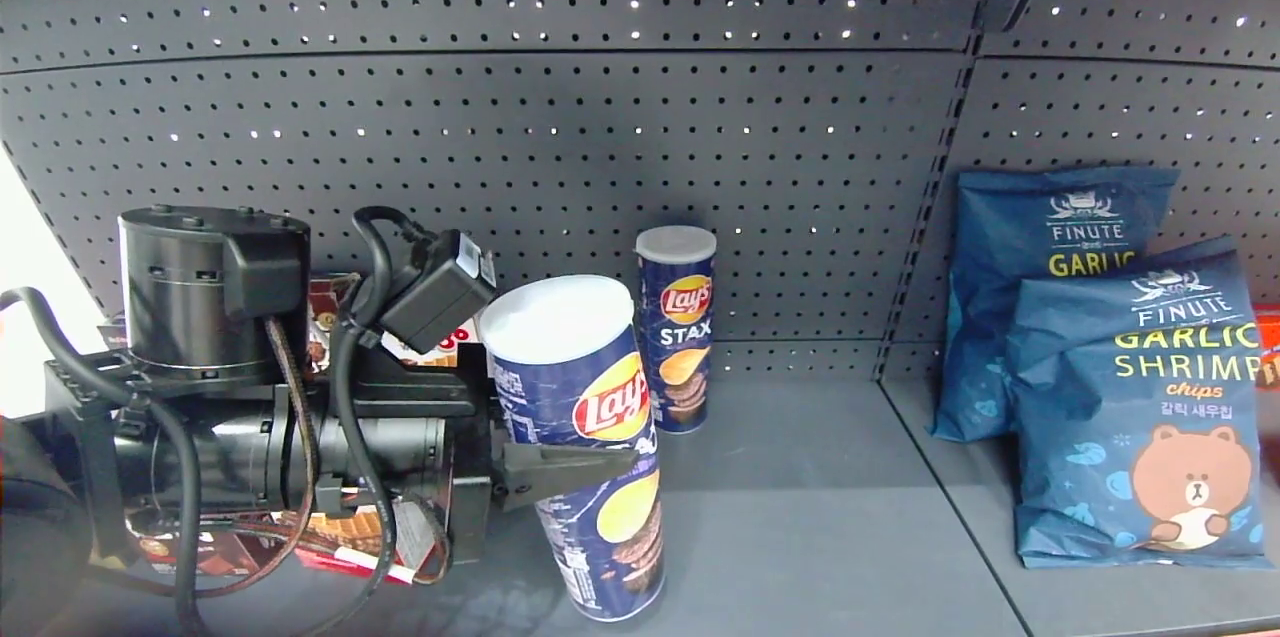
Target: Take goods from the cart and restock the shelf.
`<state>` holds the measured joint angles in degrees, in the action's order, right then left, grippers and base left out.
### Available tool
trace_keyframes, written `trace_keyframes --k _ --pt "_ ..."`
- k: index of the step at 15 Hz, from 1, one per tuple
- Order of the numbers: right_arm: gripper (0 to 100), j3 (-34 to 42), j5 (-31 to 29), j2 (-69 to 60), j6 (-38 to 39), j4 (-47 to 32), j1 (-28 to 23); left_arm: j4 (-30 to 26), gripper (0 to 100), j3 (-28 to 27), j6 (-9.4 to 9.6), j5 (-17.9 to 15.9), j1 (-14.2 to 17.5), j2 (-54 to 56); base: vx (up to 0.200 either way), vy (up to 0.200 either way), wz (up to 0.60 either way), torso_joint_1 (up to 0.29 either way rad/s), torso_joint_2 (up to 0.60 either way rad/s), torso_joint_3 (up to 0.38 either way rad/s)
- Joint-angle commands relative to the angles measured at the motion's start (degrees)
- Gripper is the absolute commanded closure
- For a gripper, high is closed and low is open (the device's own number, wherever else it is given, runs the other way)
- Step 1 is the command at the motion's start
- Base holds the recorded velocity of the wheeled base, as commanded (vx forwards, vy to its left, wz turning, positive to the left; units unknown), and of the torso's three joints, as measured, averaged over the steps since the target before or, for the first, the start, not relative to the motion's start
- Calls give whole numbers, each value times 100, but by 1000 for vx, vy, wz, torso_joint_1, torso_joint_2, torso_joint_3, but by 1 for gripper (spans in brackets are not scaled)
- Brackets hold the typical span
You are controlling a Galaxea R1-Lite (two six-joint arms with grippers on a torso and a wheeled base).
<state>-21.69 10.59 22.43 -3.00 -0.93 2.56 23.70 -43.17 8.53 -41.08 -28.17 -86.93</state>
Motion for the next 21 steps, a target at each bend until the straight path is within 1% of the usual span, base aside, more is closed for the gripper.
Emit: trace_keyframes --k 1,3,5,6,7,8,9,10,11,13,15,17,19,21 --pt "0 -398 180 1018 -34 -13 377 3 100 10 -1 4 22 -17 0 0 0 0 0 0" --pt "0 -732 180 1738 -43 40 579 3 100 10 -1 4 84 -26 0 0 0 0 0 0" --pt "0 -749 189 2318 -43 506 781 -6 100 10 -1 13 84 -26 0 0 0 0 0 0" --pt "0 -697 197 2793 -25 1209 1036 -6 100 10 -1 39 119 -17 0 0 0 0 0 0" --pt "0 -784 224 3215 -17 1648 1229 -6 100 10 -1 56 216 -17 0 0 0 0 0 0" --pt "0 -872 303 3523 -17 1850 1317 -6 100 19 -1 56 233 -17 0 0 0 0 0 0" --pt "0 -1057 523 3927 -43 2026 1388 -14 100 80 -1 48 251 -17 0 0 0 0 0 0" --pt "0 -1206 707 4191 -52 2105 1467 -6 100 116 -1 56 251 -8 0 0 0 0 0 0" --pt "0 -1426 769 4481 -52 2132 1590 -6 100 142 -1 56 251 -8 0 0 0 0 0 0" --pt "0 -1804 786 5017 -52 2149 1809 -14 100 151 -10 65 268 -8 0 0 0 0 0 0" --pt "0 -1989 786 5456 -52 2220 2064 -6 100 151 -1 65 444 -8 0 0 0 0 0 0" --pt "0 -2120 769 5852 -43 2299 2231 -6 100 168 -1 56 471 -8 0 0 0 0 0 0" --pt "0 -2138 760 6221 -43 2615 2231 -6 100 159 -1 56 515 -8 0 0 0 0 0 0" --pt "0 -2120 769 6678 -25 3204 2240 -6 100 168 -1 48 541 -17 0 0 0 0 0 0"
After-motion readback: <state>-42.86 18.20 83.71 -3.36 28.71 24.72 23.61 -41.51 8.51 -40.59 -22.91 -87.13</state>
